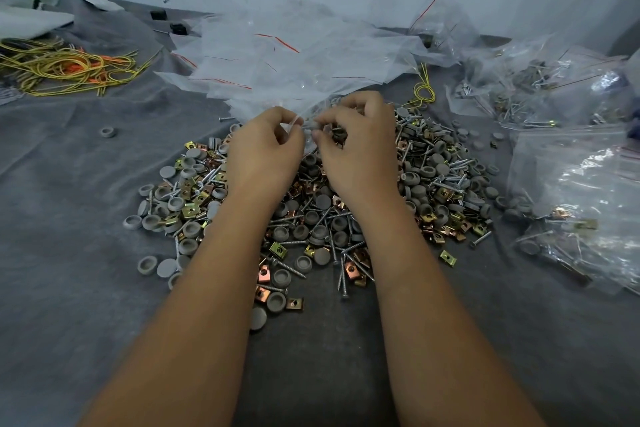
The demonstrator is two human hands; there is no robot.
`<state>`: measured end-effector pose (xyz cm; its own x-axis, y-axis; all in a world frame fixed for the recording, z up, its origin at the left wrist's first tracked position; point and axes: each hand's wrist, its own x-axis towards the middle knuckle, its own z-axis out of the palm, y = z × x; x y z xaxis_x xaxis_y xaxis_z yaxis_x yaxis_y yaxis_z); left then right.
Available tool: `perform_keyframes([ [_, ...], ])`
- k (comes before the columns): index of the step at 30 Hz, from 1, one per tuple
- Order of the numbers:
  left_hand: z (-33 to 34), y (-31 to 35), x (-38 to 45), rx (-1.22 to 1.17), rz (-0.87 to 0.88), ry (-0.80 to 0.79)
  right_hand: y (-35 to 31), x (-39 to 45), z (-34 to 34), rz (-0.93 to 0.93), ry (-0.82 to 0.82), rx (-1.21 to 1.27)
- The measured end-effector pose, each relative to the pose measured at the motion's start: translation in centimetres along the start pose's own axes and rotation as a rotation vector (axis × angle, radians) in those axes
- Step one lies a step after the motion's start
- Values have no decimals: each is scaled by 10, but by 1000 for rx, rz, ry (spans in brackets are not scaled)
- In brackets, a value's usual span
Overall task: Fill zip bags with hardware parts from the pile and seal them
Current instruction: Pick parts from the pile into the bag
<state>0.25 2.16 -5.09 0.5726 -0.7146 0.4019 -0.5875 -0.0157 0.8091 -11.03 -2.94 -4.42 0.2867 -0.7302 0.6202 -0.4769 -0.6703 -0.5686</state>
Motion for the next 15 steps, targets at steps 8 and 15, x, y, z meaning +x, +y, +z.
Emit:
perform_keyframes([
  [8,1,4,-3,-151,80,-81,2,1,0,86,-118,-43],
  [15,2,5,-3,-189,87,-46,-5,0,-7,33,-160,-22],
])
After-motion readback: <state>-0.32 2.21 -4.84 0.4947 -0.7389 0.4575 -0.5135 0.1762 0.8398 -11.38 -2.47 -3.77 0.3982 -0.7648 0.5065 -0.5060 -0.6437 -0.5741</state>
